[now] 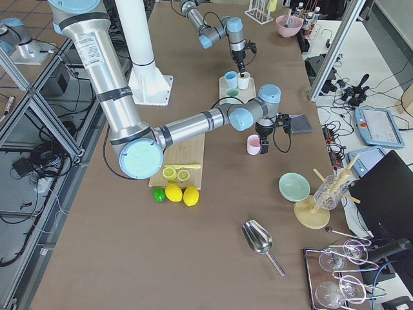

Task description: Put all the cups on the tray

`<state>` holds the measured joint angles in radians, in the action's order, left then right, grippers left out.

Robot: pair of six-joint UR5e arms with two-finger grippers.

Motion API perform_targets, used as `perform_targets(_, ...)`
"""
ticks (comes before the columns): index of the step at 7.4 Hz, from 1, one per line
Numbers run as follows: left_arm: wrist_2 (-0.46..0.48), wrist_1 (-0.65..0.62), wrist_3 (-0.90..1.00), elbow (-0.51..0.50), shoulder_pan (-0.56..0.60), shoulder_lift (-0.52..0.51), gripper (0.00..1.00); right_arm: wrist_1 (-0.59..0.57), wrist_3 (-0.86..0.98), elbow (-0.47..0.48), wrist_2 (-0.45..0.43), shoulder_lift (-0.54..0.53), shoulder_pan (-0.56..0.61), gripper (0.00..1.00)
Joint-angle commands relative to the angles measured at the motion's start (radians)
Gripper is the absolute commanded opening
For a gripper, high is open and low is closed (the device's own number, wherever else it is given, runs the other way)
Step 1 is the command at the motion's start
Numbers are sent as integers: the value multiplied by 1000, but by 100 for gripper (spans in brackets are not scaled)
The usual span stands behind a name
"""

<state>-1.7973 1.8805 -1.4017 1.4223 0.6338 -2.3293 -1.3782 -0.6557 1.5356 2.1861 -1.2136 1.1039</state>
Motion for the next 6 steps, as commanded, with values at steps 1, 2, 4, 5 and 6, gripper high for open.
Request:
perform_targets(1, 12, 3, 12, -20, 33, -4, 0, 1, -2, 0, 0, -4, -1, 100)
perform_targets(2, 13, 3, 19, -34, 38, -7, 0, 1, -2, 0, 0, -3, -1, 100)
perform_targets(4, 13, 8, 18, -55, 40, -21, 0, 1, -2, -2, -2, -3, -3, 100)
perform_targets(5, 13, 6, 12, -60, 40, -25, 8, 1, -2, -2, -2, -1, -3, 100)
perform_targets(6, 19, 6, 18, -74, 37, -30, 97, 1, -1, -3, -2, -1, -3, 100)
